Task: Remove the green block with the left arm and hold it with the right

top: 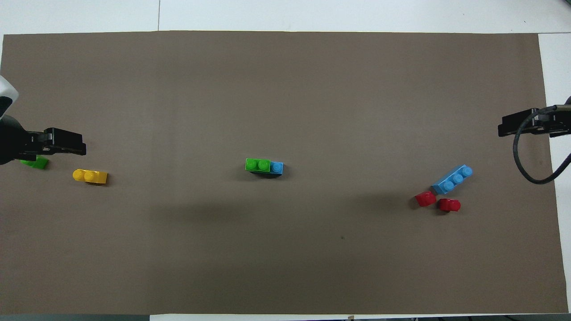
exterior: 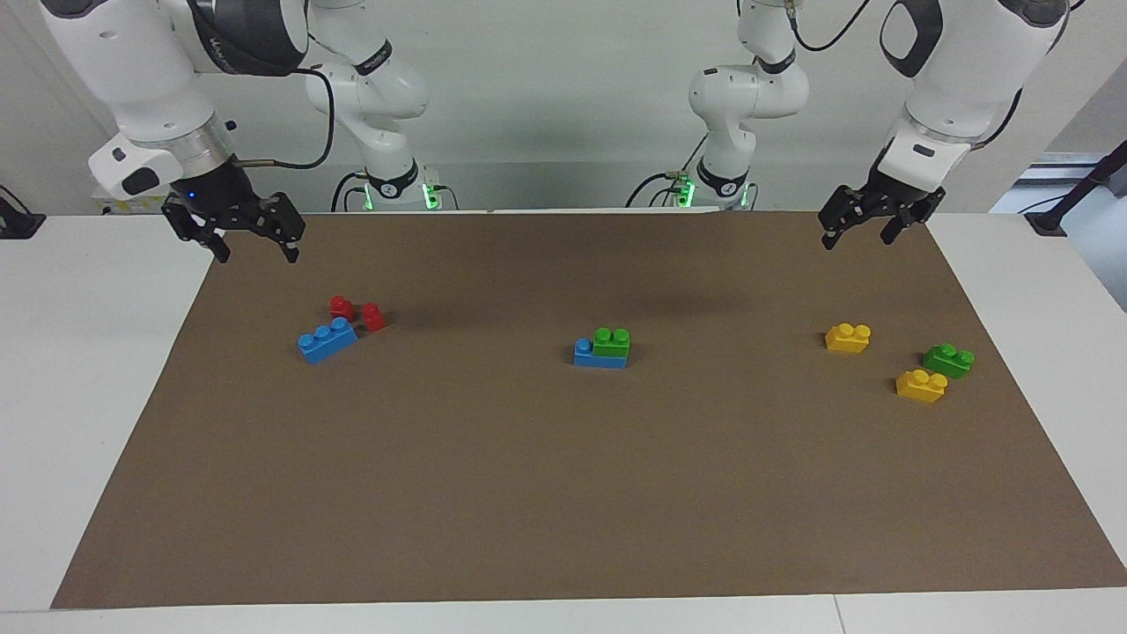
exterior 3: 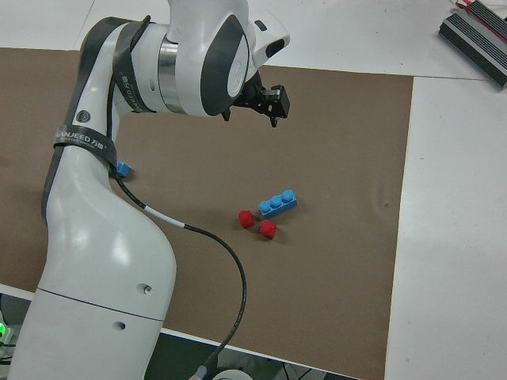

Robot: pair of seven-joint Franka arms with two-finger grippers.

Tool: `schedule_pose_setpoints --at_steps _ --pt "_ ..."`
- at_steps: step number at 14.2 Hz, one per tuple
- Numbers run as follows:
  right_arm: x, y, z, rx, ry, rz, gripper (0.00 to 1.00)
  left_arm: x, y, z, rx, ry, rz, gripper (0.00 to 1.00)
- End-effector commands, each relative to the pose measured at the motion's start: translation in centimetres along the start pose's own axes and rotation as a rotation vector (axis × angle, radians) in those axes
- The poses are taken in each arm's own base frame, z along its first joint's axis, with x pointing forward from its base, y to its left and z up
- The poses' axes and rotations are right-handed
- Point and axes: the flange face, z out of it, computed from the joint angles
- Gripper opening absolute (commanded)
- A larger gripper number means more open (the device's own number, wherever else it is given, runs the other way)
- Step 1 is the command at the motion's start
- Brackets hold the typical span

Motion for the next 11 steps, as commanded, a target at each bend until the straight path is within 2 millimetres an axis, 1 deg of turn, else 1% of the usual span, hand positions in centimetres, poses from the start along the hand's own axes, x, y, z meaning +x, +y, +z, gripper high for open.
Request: schedule_pose_setpoints --at_steps 1,5,6,7,8,9,11 --pt "-0.4 0.2 0.1 -0.020 -0.009 -0.016 1.00 -0.1 0.1 -0.6 -0.015 0.015 0.015 1.00" --pt "-0.9 0.2 0.0 -0.018 -0.026 -0.025 1.00 -0.1 0.1 -0.6 -0.015 0.015 0.015 1.00" --pt "-0.8 0.2 0.5 -0.017 -0.022 -0.010 1.00 -0.1 0.1 -0.6 -0.015 0.015 0.015 1.00" --pt "-0.8 -0.4 1.1 -0.018 -0.016 0.033 0.99 -0.1 0.0 -0.6 -0.015 0.015 0.010 1.00" --pt "-0.7 -1.4 2.1 -0.016 0.003 0.130 0.98 -0.2 -0.2 -0.6 -0.015 0.015 0.001 1.00" --pt "-0.5 -3.5 3.6 -0.011 0.018 0.215 0.97 -0.2 -0.3 -0.6 -0.015 0.013 -0.002 1.00" --pt "-0.3 -7.5 5.6 0.005 0.007 0.398 0.96 -0.3 -0.2 -0.6 -0.017 0.015 -0.002 1.00"
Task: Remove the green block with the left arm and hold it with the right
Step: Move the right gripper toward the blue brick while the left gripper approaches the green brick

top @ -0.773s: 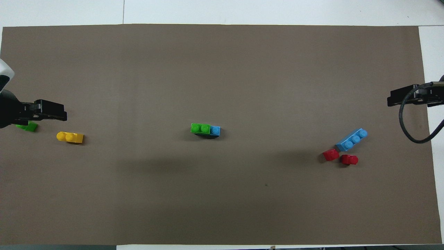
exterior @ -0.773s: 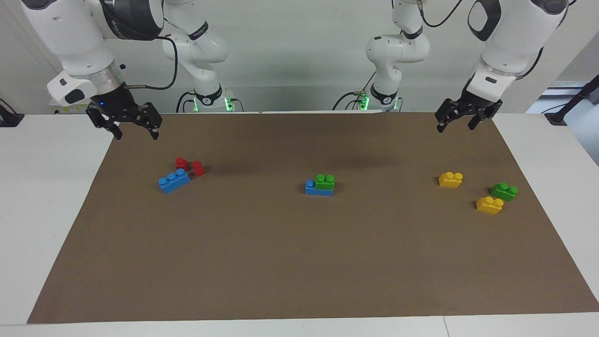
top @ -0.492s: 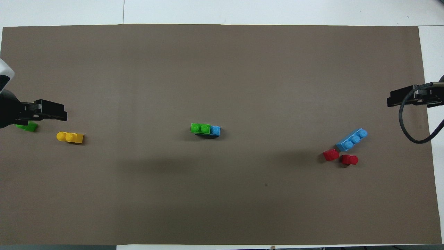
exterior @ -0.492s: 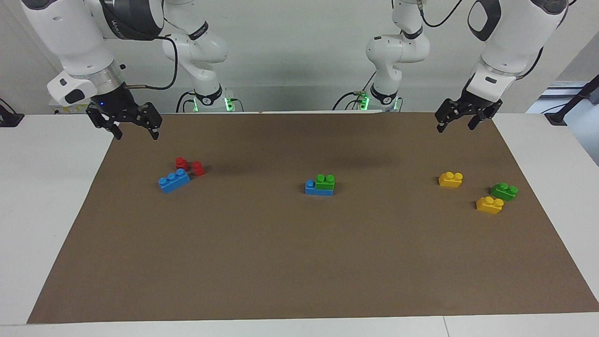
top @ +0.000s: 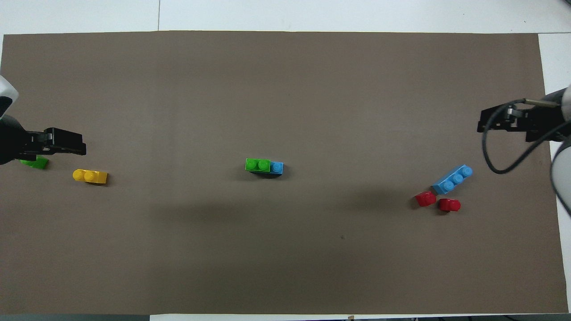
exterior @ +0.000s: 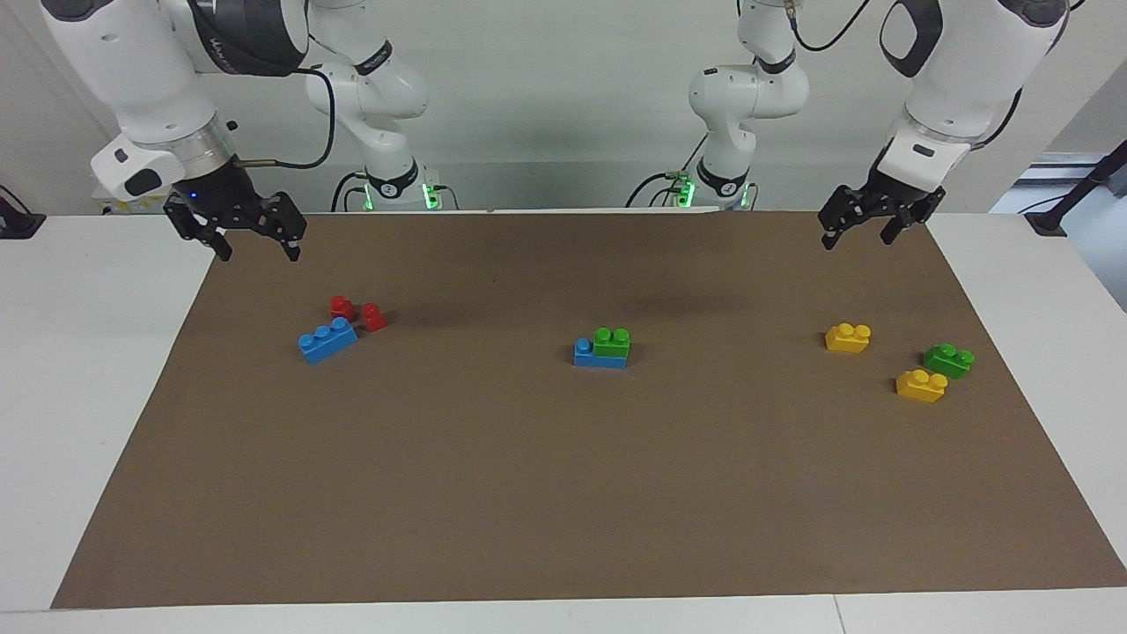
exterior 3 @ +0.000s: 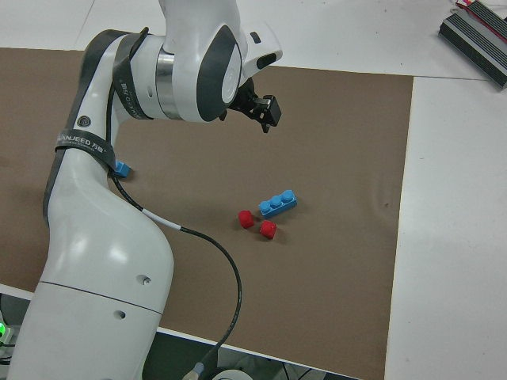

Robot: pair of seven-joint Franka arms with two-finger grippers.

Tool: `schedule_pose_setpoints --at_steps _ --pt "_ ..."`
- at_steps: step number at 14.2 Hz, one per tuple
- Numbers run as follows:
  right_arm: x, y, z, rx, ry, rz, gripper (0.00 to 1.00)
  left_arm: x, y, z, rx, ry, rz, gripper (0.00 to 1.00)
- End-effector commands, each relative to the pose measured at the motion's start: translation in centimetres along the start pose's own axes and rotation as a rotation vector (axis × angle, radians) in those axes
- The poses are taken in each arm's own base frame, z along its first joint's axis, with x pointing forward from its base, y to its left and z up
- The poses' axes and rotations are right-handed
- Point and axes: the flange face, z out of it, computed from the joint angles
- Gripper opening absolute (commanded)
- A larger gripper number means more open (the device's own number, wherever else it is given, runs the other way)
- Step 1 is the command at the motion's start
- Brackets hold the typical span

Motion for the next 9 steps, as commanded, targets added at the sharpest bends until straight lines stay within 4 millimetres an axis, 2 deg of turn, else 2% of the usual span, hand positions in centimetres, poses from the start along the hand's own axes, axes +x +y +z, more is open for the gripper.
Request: schedule_pose_setpoints --at_steps 1,4,6,7,9 --pt "-1.7 -5.7 3.4 0.015 -0.022 0.254 0.96 -0.3 -0.1 -0.5 -0.015 0.010 -0.004 1.00" --pt "-3.0 -12.3 7.1 0.089 -0.044 0.534 0.96 -0.9 0.7 0.0 -0.014 -0.005 -0.082 1.00" --pt "-3.9 -15.4 9.8 0.146 -0.089 0.680 0.96 -2.3 3.6 1.3 -0.008 -0.026 -0.196 1.00" --pt "-4.1 -16.2 10.8 0.182 -0.117 0.747 0.96 -2.9 4.6 1.8 -0.009 -0.021 -0.265 1.00" --pt "-4.7 -18.6 13.1 0.239 -0.192 0.877 0.95 -4.5 8.2 3.4 -0.009 -0.015 -0.429 1.00"
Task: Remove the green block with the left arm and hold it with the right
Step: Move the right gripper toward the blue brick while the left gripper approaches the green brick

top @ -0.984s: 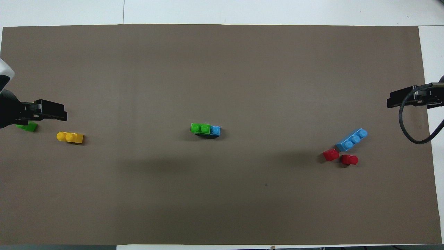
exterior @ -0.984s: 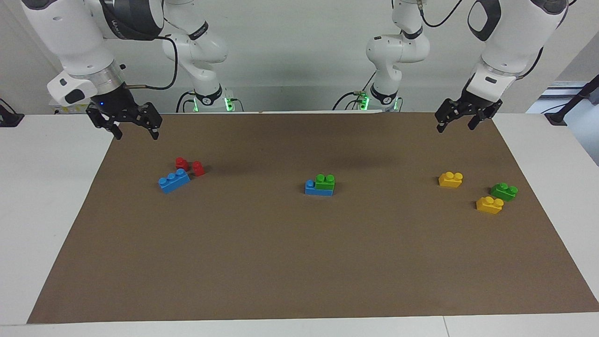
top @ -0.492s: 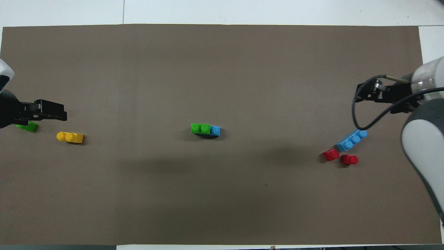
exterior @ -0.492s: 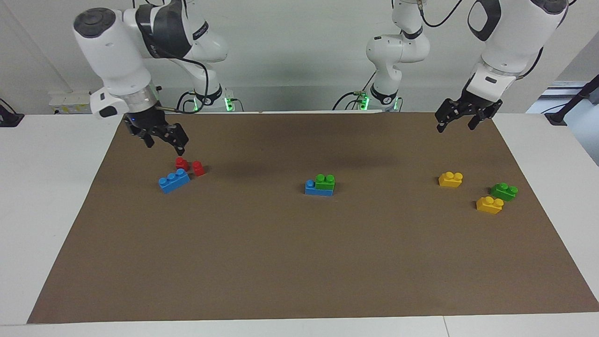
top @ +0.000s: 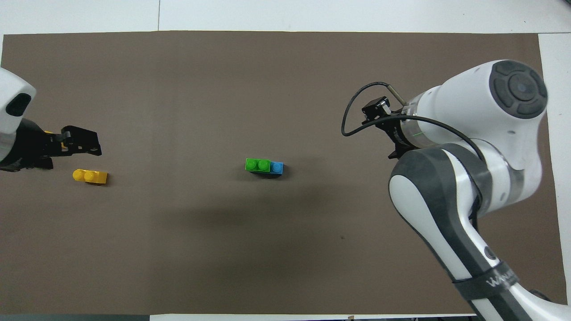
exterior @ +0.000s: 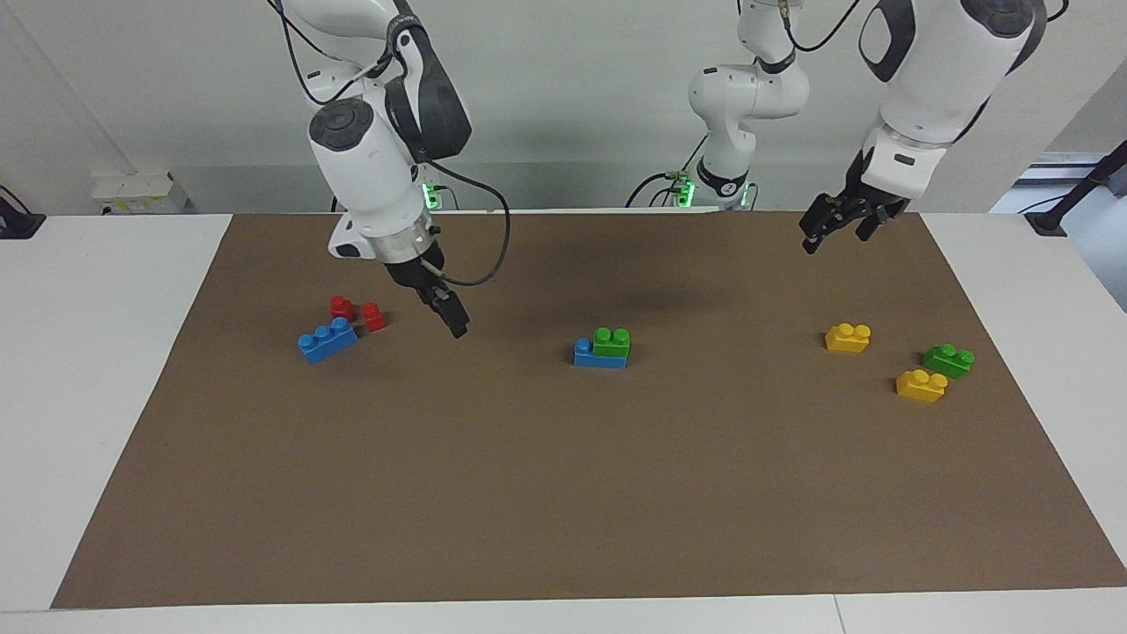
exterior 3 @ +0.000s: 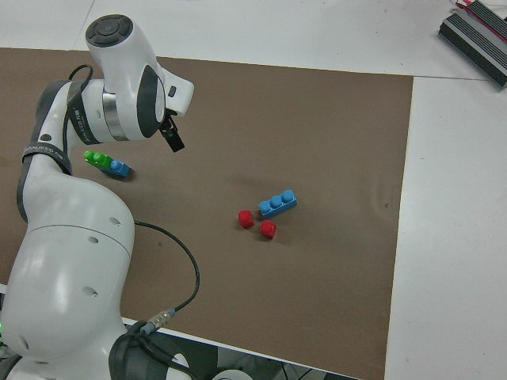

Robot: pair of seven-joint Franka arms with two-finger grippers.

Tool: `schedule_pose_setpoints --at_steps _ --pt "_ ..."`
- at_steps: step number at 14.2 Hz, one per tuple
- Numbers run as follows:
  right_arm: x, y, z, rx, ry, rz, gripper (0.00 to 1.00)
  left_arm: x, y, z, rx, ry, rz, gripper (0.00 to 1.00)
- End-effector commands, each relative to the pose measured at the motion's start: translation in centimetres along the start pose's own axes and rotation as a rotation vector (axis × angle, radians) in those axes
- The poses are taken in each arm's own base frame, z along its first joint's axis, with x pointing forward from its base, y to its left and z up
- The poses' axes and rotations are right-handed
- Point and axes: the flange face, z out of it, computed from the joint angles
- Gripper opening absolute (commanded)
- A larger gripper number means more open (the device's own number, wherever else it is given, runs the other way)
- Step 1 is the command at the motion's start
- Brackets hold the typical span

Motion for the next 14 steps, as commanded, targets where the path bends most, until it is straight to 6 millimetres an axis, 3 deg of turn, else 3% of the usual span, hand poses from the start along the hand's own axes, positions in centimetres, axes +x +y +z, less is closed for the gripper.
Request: schedule_pose_setpoints --at_steps 1,3,8,10,11,14 --pt "-0.9 -0.9 2.8 0.053 -0.090 0.206 0.95 -4.5 3.3 2.2 -0.030 0.023 -0.214 1.00" --pt "-2.4 -1.8 4.8 0.078 -0.154 0.336 0.94 -6.8 6.4 4.0 -0.043 0.030 -0.349 1.00" --pt "-6.2 -2.8 11.8 0.055 -0.188 0.432 0.95 -11.8 14.6 9.5 -0.076 0.036 -0.766 1.00" --pt "-6.2 -2.8 13.3 0.057 -0.215 0.473 0.94 -13.0 17.7 12.0 -0.087 0.062 -0.924 1.00" --pt "-7.3 -2.8 14.1 0.052 -0.225 0.471 0.94 -13.1 18.7 13.0 -0.102 0.085 -1.005 1.00" --pt "-8.7 -2.9 16.2 0.069 -0.249 0.504 0.95 -12.4 20.4 15.3 -0.138 0.098 -1.192 1.00"
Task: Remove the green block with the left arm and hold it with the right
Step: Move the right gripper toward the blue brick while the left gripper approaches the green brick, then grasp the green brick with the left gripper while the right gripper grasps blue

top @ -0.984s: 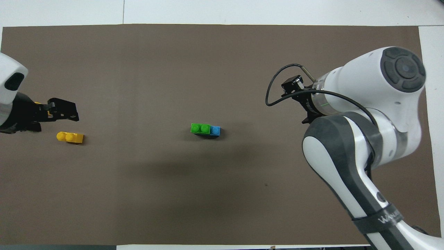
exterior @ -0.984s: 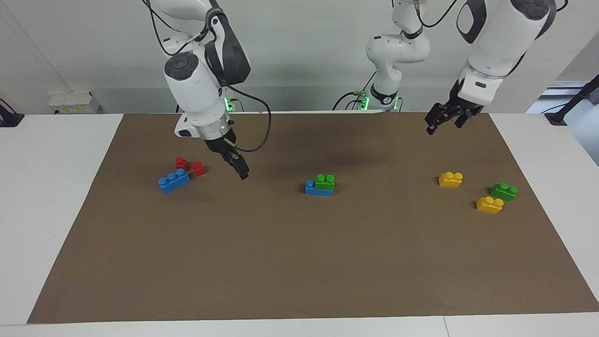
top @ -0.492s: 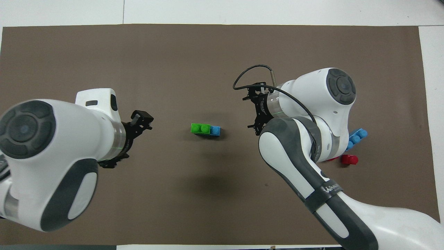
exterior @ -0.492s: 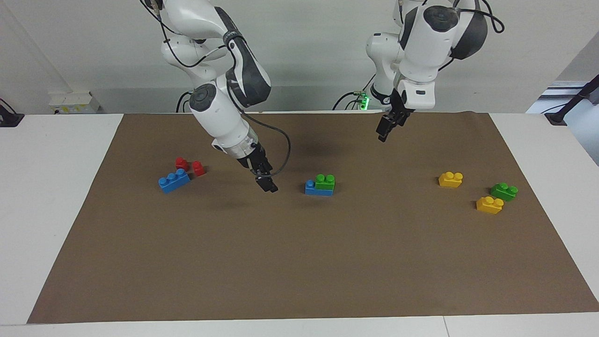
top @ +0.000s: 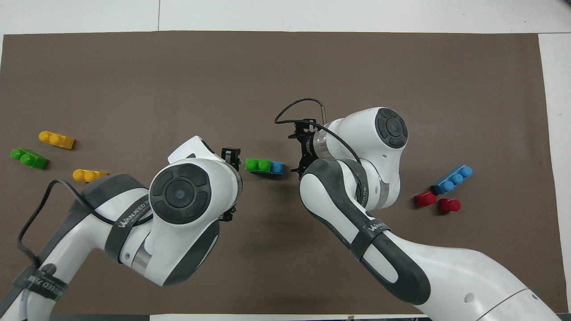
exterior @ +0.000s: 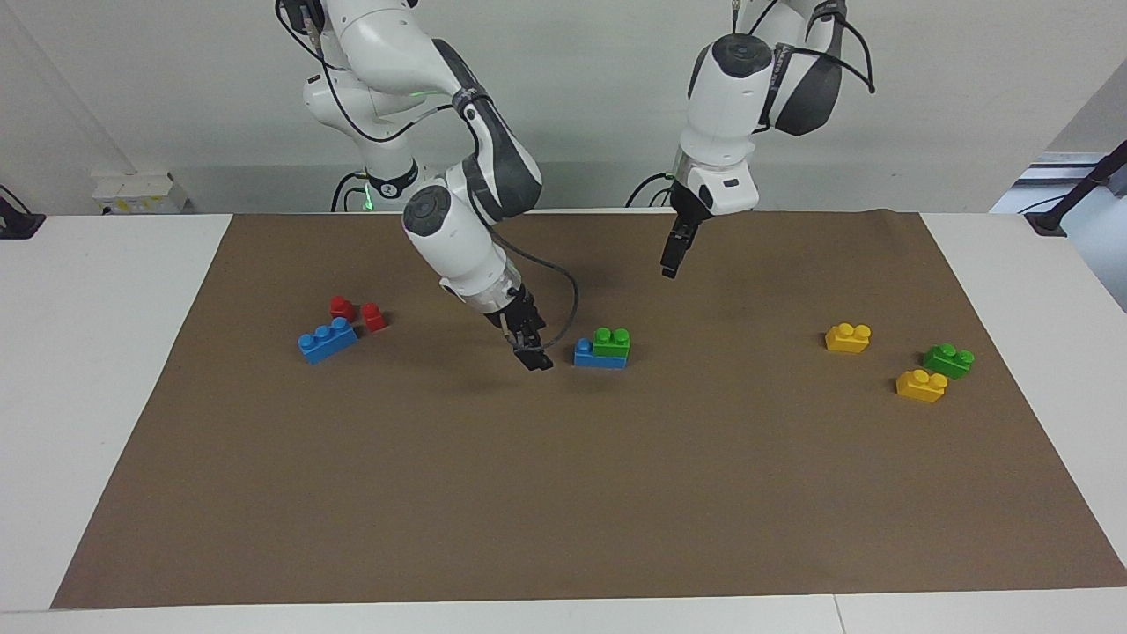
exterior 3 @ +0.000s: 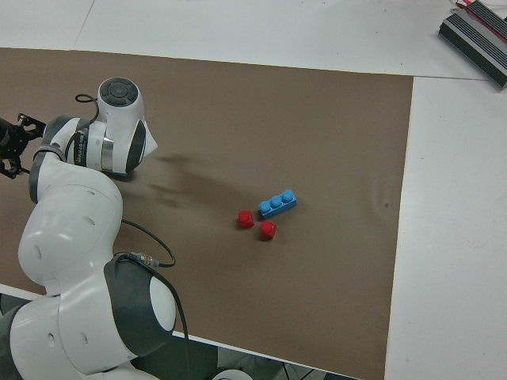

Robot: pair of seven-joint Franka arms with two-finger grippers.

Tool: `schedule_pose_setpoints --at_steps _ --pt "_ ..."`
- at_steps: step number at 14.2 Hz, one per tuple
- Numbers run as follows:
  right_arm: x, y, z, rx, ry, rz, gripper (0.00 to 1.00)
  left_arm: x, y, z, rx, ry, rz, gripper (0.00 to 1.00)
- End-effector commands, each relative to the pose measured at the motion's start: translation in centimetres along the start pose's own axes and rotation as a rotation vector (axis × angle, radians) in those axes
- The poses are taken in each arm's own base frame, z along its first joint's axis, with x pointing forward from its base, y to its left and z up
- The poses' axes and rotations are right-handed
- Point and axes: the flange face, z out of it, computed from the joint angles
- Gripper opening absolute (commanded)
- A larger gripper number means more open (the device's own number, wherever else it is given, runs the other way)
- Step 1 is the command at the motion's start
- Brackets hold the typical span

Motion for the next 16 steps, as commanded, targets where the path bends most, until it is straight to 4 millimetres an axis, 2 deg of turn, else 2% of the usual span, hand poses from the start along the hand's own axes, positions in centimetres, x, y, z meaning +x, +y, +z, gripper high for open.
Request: schedule_pose_setpoints --at_steps 1,3,5,8,9,10,11,14,16 --pt "-0.8 0.4 2.0 0.033 -0.029 0.045 0.95 -0.5 1.5 1.6 -0.033 0.009 -0.144 1.00" --pt "-1.4 0.9 3.8 0.050 -0.023 0.035 0.95 -1.0 3.5 2.7 -0.050 0.026 -0.211 1.00" --pt "-1.8 1.3 4.9 0.057 -0.027 0.041 0.95 -0.7 4.2 2.8 -0.064 0.018 -0.224 1.00" --pt "-1.6 1.4 5.1 0.064 -0.028 0.051 0.94 -0.5 4.7 3.6 -0.073 0.012 -0.231 1.00" --pt "-1.5 1.5 5.2 0.063 -0.027 0.050 0.89 -0.6 4.8 3.7 -0.080 0.006 -0.229 1.00" --pt "-1.6 1.5 5.2 0.064 -0.027 0.048 0.78 -0.7 4.8 4.4 -0.077 0.007 -0.228 1.00" --pt "-1.6 1.5 5.2 0.065 -0.027 0.048 0.73 -0.7 4.7 5.5 -0.065 0.014 -0.226 1.00" --pt "-1.6 1.5 5.2 0.065 -0.030 0.054 0.49 -1.0 4.8 7.4 -0.050 0.021 -0.238 1.00" --pt "-1.6 1.5 5.2 0.063 -0.031 0.055 0.15 -1.3 4.8 8.8 -0.038 0.027 -0.232 1.00"
